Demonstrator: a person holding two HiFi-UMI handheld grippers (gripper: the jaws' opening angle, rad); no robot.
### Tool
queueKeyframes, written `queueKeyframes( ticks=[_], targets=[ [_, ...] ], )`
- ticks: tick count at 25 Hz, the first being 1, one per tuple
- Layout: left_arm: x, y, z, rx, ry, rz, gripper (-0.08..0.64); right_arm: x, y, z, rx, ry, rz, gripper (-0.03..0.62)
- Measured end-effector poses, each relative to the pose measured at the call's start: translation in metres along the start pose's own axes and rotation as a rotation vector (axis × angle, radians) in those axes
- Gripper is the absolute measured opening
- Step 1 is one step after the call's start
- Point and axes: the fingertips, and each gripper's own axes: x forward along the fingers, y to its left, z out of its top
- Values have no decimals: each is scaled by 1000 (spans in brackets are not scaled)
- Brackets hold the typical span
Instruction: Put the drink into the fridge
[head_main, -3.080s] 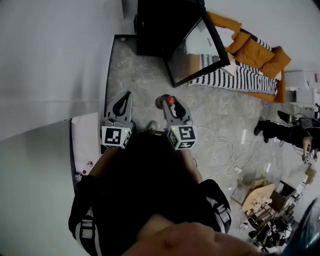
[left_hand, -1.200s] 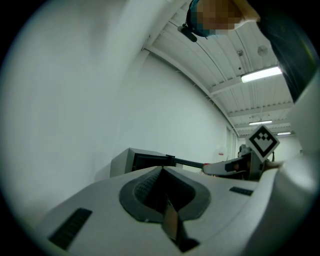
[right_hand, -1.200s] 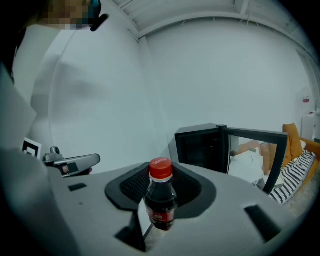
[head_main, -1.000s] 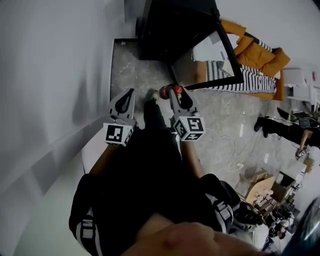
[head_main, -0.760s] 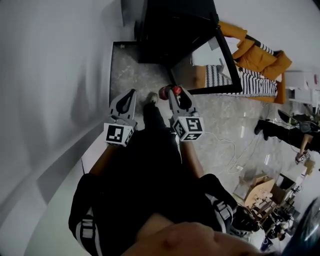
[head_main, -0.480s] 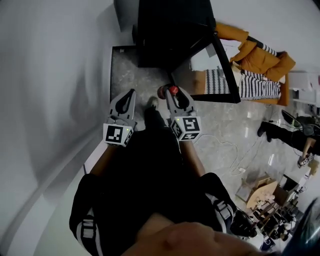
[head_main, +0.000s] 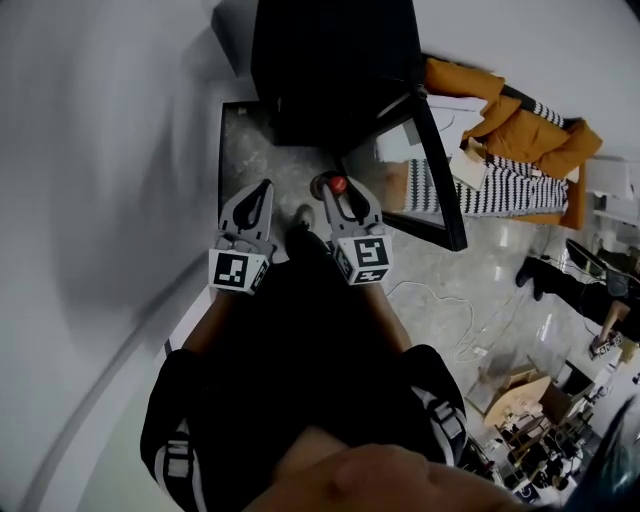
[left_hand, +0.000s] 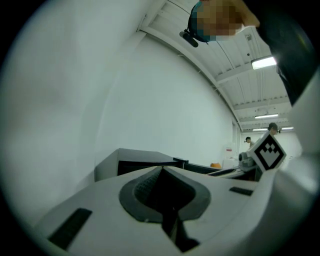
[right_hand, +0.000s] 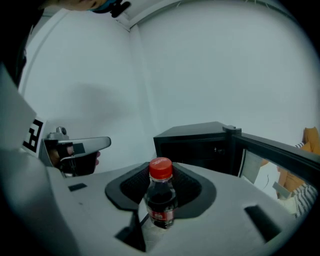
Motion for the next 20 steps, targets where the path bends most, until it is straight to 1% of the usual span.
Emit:
queueKeyframes(
  ticks=[5,9,12,16,20],
  targets=[
    [38,-5,-3,5,10,-3,5,28,-35,-5,-40,21,-2,127],
    [56,-7,-12,-3,18,7,5,48,-53,-8,-45,25,7,127],
    [57,-7,-24,22,59,-9,5,57,-60,-8,-38,22,9,127],
    [62,-1,-21,31,67,-22,5,68,-61,-2,-23,17,1,127],
    [74,10,-22,23,69,-61,5,80,-61,-3,-10,29,-19,127]
  ],
)
